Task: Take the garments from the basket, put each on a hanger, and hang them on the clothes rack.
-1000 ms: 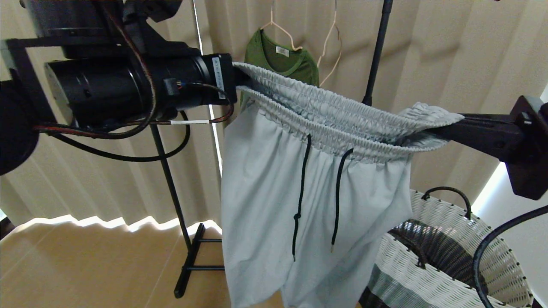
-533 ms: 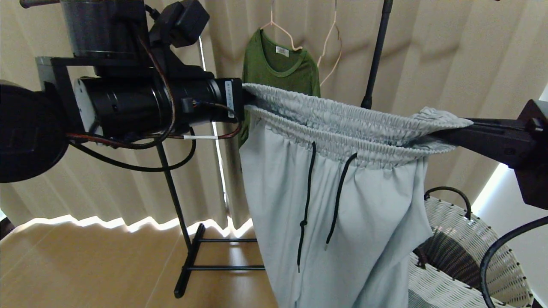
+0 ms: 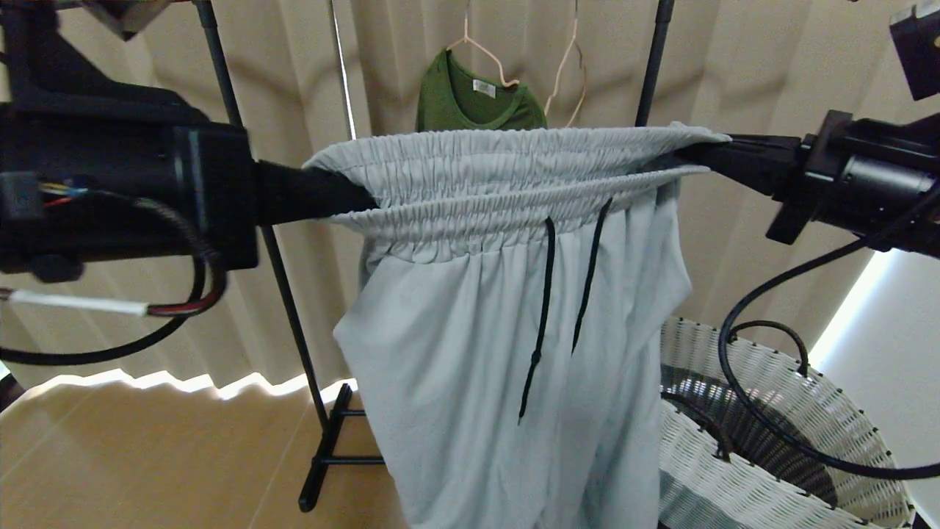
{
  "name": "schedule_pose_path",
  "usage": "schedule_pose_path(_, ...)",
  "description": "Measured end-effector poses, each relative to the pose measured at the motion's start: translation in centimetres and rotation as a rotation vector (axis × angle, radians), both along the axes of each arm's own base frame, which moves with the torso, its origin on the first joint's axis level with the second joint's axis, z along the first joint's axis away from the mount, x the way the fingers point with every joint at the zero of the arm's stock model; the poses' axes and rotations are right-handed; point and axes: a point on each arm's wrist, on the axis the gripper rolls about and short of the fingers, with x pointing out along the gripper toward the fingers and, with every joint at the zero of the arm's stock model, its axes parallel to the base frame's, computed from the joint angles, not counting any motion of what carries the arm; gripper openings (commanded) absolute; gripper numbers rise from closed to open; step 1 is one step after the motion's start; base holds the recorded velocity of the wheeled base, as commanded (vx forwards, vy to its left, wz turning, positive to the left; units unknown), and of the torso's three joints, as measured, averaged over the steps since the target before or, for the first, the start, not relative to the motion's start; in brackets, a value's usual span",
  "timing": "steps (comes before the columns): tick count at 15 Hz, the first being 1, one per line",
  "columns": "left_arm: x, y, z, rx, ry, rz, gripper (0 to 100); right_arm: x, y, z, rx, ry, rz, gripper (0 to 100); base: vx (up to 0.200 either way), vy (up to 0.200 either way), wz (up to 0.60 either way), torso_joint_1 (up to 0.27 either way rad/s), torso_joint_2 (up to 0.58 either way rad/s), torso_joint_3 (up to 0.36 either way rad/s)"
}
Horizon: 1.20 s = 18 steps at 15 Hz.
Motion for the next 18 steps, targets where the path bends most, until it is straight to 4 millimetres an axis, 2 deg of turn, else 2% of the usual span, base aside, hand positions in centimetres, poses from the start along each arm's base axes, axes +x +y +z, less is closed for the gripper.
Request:
schedule_pose_path(3,-2.7,1.2,0.3,-0.026,-0.018,-0.075,0,2.2,0.8,0.0,0.0,-0.001,0.006,0,0.0,0.0,0.0,0.0,0.0,0.0)
schedule_pose_path(6,-3.3,1.1,-0.7,-0.009,-0.002,-0.095,0,3.0,1.4,-0.7,-0.007,0.029,0.012,0,0.0,0.0,0.0,0.0,0.0,0.0)
schedule_pose_path(9,-2.2,0.3,-1.6,0.01,-0.004,-0.026,0,2.7,1.6,-1.4,-0.011,0.052,-0.026,0,0.0,0.0,0.0,0.0,0.0,0.0)
schedule_pose_path(12,0.2,-0.9,-1.6,0.031,-0.106,0.223,0,1.3,1.2,-1.1,-0.007,0.048,-0.089,0,0.0,0.0,0.0,0.0,0.0,0.0)
schedule_pose_path(14,1.2,-1.7,-2.0,0.055,-0.123,0.246,0,0.0,0.8,-1.1,-0.006,0.046,-0.096,0,0.0,0.0,0.0,0.0,0.0,0.0)
schedule_pose_path(18,1.6,-2.0,-2.0,0.057,-0.126,0.243,0,-1.1,0.4,-1.0,-0.003,0.039,-0.098,0,0.0,0.0,0.0,0.0,0.0,0.0)
